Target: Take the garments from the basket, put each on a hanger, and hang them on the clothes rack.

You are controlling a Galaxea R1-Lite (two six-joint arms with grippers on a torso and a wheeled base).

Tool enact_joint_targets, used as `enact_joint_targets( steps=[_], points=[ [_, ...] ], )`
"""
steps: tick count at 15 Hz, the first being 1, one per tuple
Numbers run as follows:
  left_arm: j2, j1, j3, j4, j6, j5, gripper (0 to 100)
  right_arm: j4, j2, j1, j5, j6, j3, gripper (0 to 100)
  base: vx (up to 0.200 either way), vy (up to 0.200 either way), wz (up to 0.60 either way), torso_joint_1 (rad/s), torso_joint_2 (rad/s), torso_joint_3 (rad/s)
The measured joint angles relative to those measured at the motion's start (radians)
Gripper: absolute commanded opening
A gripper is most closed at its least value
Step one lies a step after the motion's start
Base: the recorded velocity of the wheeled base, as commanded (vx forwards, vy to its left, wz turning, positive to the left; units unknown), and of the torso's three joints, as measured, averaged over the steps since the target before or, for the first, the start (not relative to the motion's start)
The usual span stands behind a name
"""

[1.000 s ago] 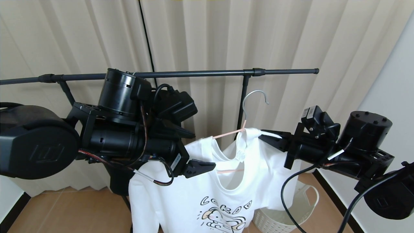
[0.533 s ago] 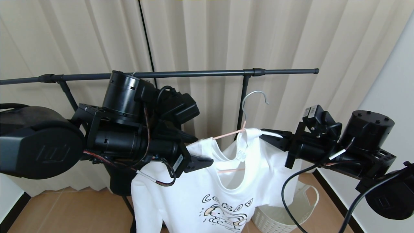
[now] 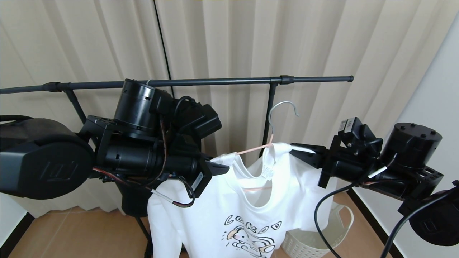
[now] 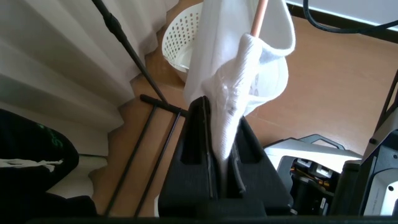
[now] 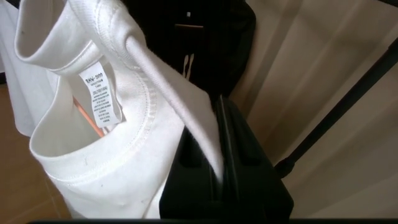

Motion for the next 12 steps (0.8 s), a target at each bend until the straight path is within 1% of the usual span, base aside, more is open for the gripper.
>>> enact_joint_targets(
  steps=[1, 2, 8, 10, 12],
  points=[
    [-0.001, 0.001, 0.000, 0.000, 0.000, 0.000, 0, 0.001, -0.002, 0.000, 0.001, 0.000, 0.001, 0, 0.000, 0.000, 0.00, 0.000, 0.00, 0.000],
    [-0.003, 0.001, 0.000, 0.000, -0.001, 0.002, 0, 0.000, -0.004, 0.000, 0.001, 0.000, 0.004, 100, 0.000, 0.000, 0.00, 0.000, 0.00, 0.000],
    [-0.024, 0.007, 0.005, -0.013, -0.004, 0.004, 0, 0.000, -0.020, -0.016, 0.003, 0.000, 0.007, 100, 0.000, 0.000, 0.00, 0.000, 0.00, 0.000],
    [-0.034, 0.015, 0.023, -0.059, -0.004, 0.004, 0, 0.001, -0.034, -0.042, 0.005, 0.001, 0.002, 100, 0.000, 0.000, 0.00, 0.000, 0.00, 0.000],
    [-0.045, 0.031, 0.063, -0.126, -0.004, 0.012, 0, 0.002, -0.050, -0.073, 0.020, 0.001, -0.002, 100, 0.000, 0.000, 0.00, 0.000, 0.00, 0.000]
  ],
)
